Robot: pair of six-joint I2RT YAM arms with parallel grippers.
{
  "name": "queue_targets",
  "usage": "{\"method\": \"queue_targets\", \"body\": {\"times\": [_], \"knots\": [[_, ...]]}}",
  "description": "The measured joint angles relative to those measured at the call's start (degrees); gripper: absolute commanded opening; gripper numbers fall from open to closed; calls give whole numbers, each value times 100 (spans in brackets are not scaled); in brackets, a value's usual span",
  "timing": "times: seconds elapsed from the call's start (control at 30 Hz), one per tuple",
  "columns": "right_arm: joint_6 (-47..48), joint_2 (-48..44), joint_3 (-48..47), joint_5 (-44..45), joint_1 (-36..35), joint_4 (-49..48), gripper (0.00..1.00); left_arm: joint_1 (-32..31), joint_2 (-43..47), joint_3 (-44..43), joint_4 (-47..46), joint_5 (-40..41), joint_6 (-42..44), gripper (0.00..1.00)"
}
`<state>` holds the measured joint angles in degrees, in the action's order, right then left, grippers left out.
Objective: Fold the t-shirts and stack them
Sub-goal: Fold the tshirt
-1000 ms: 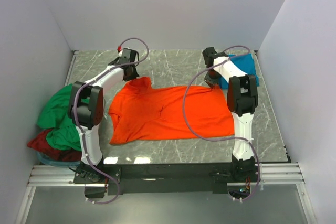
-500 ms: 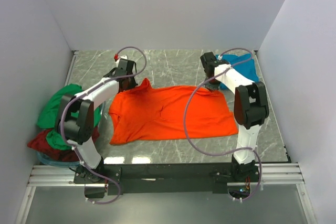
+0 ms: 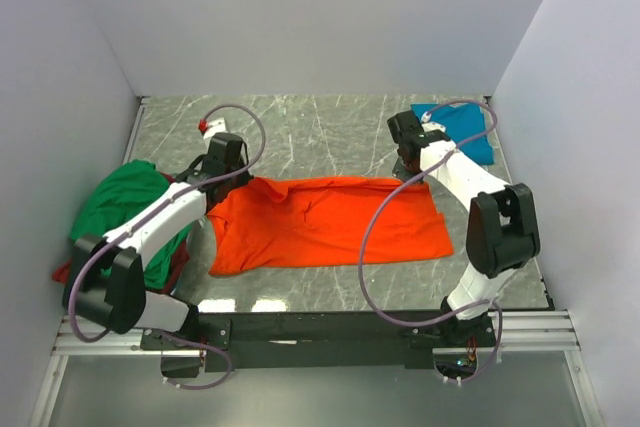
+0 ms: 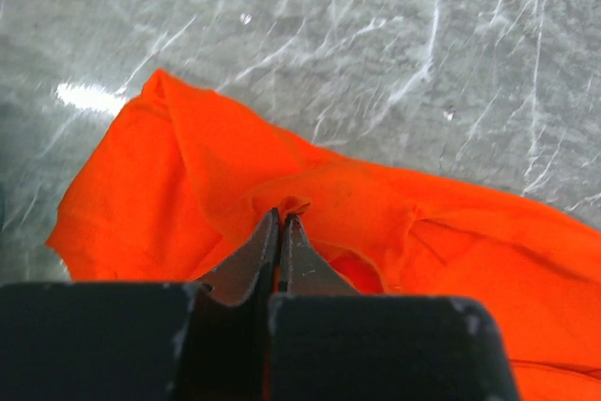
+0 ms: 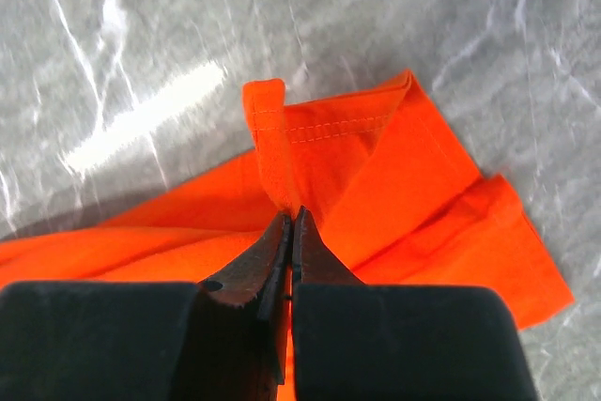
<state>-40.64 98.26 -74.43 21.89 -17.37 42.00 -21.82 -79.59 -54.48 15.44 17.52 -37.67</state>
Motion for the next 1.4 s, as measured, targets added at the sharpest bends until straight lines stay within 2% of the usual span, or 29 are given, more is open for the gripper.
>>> {"method": "queue_targets", "body": {"times": [0.27,0.6,0.77,0.87,0.9,0.93,0.97,1.0,1.03,1.07,1.1,1.17,1.2,1.23,1.3,1.33,1.37,1.4], "knots": [[2,-511,527,61,-52,-20,0,-48,691,485,160,35,-264,0],[9,-1080,590,164,-83,20,2,-70,1185,542,466,61,-518,1],[17,-1276,896,177,-164,28,4,-76,1661,916,562,52,-686,1],[-24,-1335,1161,249,-249,74,11,-76,2050,1231,721,103,-837,2],[-44,-1362,1279,254,-271,70,20,-76,2168,1342,789,120,-894,2],[-76,-1386,1416,251,-289,85,27,-76,2271,1458,817,120,-968,6],[-109,-1410,1554,256,-317,81,40,-81,2396,1617,870,118,-1049,9],[-155,-1438,1692,262,-341,79,44,-87,2487,1768,911,96,-1150,9],[-192,-1462,1849,273,-352,105,48,-94,2588,1928,962,50,-1287,18],[-210,-1480,1967,280,-361,127,51,-109,2723,2142,1054,-20,-1434,18],[-240,-1495,2105,293,-365,151,53,-131,2789,2243,1099,-66,-1504,18],[-334,-1497,2269,374,-367,310,56,-190,3077,2516,1333,-177,-1738,27],[-369,-1506,2312,428,-367,389,58,-229,3292,2636,1478,-225,-1875,36],[-409,-1528,2332,479,-367,474,59,-258,3456,2686,1613,-247,-1963,53],[-457,-1637,2341,575,-369,564,61,-330,3849,2723,1860,-284,-2155,76],[-474,-1751,2341,623,-372,581,62,-356,4013,2721,1888,-299,-2245,93],[-476,-1845,2339,645,-372,588,64,-369,4131,2719,1891,-328,-2288,99],[-485,-1963,2328,673,-372,592,64,-378,4203,2704,1878,-385,-2341,100]]}}
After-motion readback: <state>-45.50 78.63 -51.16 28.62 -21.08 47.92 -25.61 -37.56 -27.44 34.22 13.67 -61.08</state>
